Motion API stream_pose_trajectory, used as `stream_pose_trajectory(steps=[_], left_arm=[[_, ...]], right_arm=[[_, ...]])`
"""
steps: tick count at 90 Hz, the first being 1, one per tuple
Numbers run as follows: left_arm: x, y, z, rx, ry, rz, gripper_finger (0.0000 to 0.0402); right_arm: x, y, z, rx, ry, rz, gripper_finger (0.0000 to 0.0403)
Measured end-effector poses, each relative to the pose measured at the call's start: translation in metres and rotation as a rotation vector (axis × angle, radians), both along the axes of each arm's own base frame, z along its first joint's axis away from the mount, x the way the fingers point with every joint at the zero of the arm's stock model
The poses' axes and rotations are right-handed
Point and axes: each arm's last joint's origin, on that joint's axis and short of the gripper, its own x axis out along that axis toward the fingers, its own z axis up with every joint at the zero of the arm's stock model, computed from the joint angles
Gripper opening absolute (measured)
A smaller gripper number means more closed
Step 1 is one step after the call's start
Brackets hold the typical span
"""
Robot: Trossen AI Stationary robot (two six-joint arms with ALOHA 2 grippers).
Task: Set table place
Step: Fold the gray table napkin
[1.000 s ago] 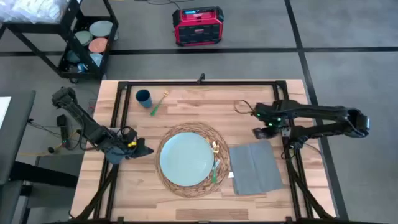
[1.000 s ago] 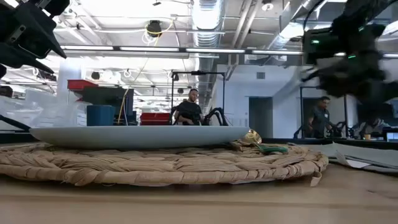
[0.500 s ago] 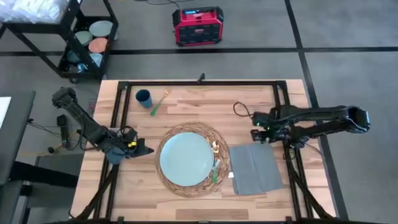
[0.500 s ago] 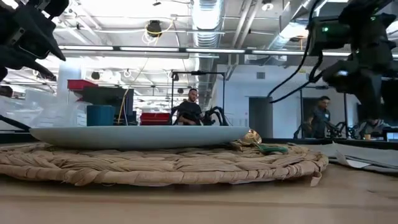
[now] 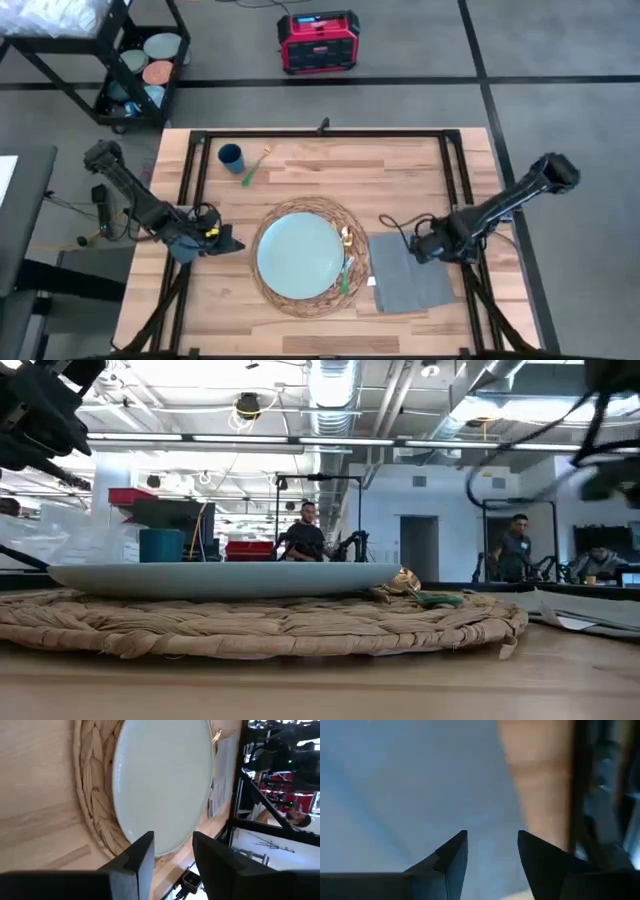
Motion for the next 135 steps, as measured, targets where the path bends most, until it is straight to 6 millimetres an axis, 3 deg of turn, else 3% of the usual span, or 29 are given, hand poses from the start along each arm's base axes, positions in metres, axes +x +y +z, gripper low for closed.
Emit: stream_pose_trajectory(steps=[13, 37, 62, 73, 87, 110, 135], left_arm=[[-0.007, 0.006, 0.000, 0.013, 0.015, 0.002, 0.0119], [-0.019, 0.017, 0.000, 0.008, 0.037, 0.022, 0.0119], [-0.026, 0.024, 0.001, 0.013, 0.023, 0.017, 0.0119], [-0.028, 0.026, -0.001, 0.014, 0.050, 0.043, 0.0119], [-0.028, 0.026, -0.002, 0.013, 0.051, 0.045, 0.0119], [-0.029, 0.027, -0.002, 0.029, 0.056, 0.036, 0.0119], [-0.029, 0.027, -0.003, 0.033, 0.063, 0.037, 0.0119]], right_arm=[[0.003, 0.003, -0.011, 0.026, 0.074, -0.018, 0.0159], [0.004, -0.005, -0.055, 0.217, -0.022, -0.087, 0.0159], [0.000, -0.011, -0.060, 0.240, -0.016, -0.105, 0.0154], [0.000, -0.011, -0.063, 0.252, -0.042, -0.105, 0.0117], [0.001, -0.011, -0.064, 0.247, -0.063, -0.091, 0.0026], [0.010, -0.008, -0.053, 0.225, -0.154, -0.046, 0.0001], [0.028, -0.004, -0.006, 0.134, -0.158, -0.021, 0.0000]])
